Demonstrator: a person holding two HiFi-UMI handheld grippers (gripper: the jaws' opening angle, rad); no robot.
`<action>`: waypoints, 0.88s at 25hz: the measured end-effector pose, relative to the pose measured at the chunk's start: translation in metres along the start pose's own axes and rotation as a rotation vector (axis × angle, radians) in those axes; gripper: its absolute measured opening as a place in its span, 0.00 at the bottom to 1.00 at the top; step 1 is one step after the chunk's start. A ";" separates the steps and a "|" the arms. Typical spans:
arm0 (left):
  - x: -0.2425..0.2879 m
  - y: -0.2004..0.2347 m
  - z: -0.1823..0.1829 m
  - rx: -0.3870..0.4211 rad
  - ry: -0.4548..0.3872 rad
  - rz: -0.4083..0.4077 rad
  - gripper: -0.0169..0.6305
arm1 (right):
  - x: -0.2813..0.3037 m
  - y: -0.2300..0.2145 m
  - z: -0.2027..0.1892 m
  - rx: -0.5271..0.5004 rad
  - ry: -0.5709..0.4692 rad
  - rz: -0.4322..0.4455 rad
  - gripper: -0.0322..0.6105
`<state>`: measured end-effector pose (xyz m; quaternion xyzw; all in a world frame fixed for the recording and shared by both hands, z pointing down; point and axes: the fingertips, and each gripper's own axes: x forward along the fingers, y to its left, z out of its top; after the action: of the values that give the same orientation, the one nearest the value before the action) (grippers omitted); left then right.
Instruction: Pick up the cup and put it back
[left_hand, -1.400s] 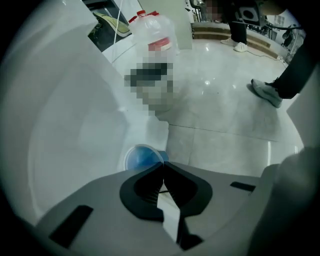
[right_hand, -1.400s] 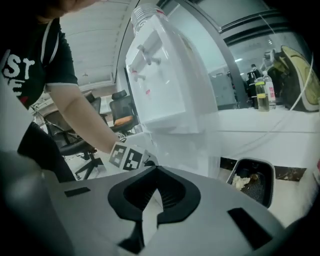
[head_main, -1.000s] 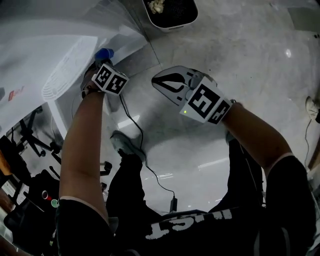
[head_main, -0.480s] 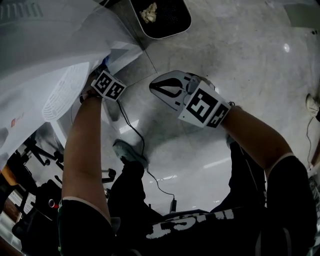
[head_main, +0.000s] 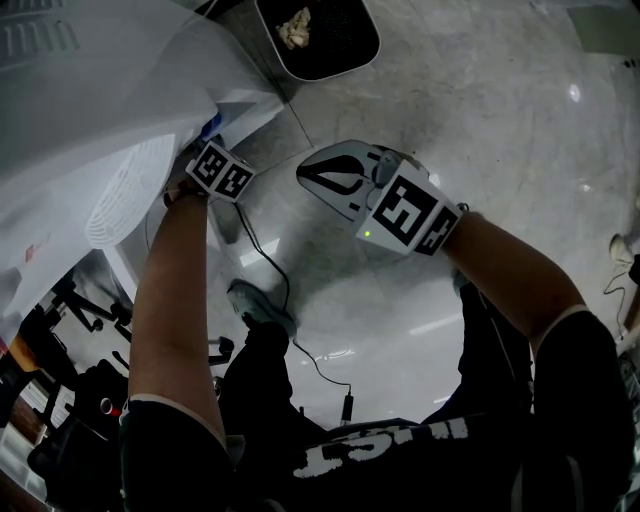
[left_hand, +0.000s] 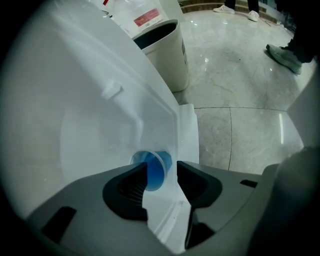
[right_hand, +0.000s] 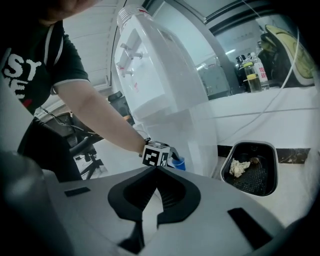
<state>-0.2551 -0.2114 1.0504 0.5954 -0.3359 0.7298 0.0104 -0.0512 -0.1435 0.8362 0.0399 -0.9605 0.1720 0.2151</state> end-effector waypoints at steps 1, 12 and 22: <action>-0.002 0.000 0.000 -0.015 -0.003 0.005 0.32 | 0.001 0.002 0.000 0.001 -0.002 0.003 0.10; -0.094 -0.009 0.006 -0.348 -0.157 0.063 0.41 | -0.013 0.042 0.017 0.005 0.015 0.008 0.10; -0.283 -0.067 -0.002 -0.652 -0.348 -0.144 0.24 | -0.079 0.110 0.086 0.105 0.038 -0.070 0.10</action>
<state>-0.1463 -0.0500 0.8342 0.6979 -0.5047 0.4700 0.1933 -0.0307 -0.0696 0.6949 0.0816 -0.9439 0.2151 0.2370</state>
